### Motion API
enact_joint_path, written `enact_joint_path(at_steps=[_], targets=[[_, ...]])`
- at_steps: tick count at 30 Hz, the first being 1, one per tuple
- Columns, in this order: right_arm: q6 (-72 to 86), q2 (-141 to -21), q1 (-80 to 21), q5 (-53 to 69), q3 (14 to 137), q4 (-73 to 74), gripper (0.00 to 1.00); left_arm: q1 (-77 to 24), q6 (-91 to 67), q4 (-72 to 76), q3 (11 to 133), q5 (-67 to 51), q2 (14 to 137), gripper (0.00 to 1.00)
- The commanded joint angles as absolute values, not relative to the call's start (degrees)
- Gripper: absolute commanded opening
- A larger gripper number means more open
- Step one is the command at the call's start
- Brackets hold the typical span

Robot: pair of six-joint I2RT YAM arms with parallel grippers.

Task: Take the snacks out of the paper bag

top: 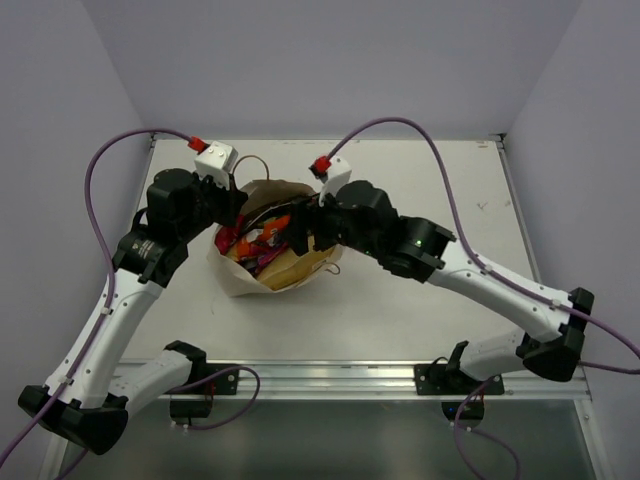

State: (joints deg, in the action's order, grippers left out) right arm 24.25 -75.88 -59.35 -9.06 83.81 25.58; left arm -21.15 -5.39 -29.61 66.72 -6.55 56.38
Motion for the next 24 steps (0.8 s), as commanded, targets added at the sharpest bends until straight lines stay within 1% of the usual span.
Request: enact_joint_path(at_steps=[1, 3, 6, 9, 12, 15, 16, 19, 20, 23, 24], targets=[[29.3, -80.6, -60.1, -15.0, 87.5, 29.1, 0.74, -21.8, -5.5, -27.0, 68.6, -6.1, 55.1, 0.00], [31.4, -83.1, -60.1, -16.5, 90.0, 30.8, 0.74, -21.8, -5.6, -27.0, 68.6, -6.0, 55.0, 0.00], [33.7, -86.5, -60.1, -19.3, 90.2, 31.5, 0.73, -21.7, -5.5, -27.2, 68.6, -5.9, 54.8, 0.00], [34.0, -87.8, -60.1, -20.2, 87.9, 28.7, 0.67, -21.8, -5.5, -27.2, 68.3, -5.9, 54.7, 0.00], [33.9, -88.9, -59.9, -21.4, 86.9, 26.7, 0.59, -21.8, -5.4, -27.3, 68.1, -5.7, 54.5, 0.00], [34.1, -90.3, -59.8, -22.3, 87.0, 26.7, 0.49, -21.8, -5.3, -27.4, 68.2, -5.6, 54.5, 0.00], [34.4, -90.4, -59.7, -22.3, 87.0, 26.5, 0.44, -21.7, -5.3, -27.6, 68.2, -5.5, 54.4, 0.00], [34.2, -90.6, -59.5, -23.2, 86.5, 25.9, 0.36, -21.8, -5.2, -27.6, 68.1, -5.5, 54.4, 0.00], [34.4, -90.7, -59.4, -23.6, 86.3, 25.8, 0.31, -21.8, -5.2, -27.6, 68.0, -5.5, 54.5, 0.00], [34.6, -90.9, -59.2, -23.6, 86.0, 25.8, 0.27, -21.8, -5.2, -27.8, 67.9, -5.6, 54.5, 0.00], [34.7, -90.9, -59.2, -23.5, 85.7, 25.8, 0.22, -21.8, -5.2, -27.8, 67.9, -5.6, 54.6, 0.00]])
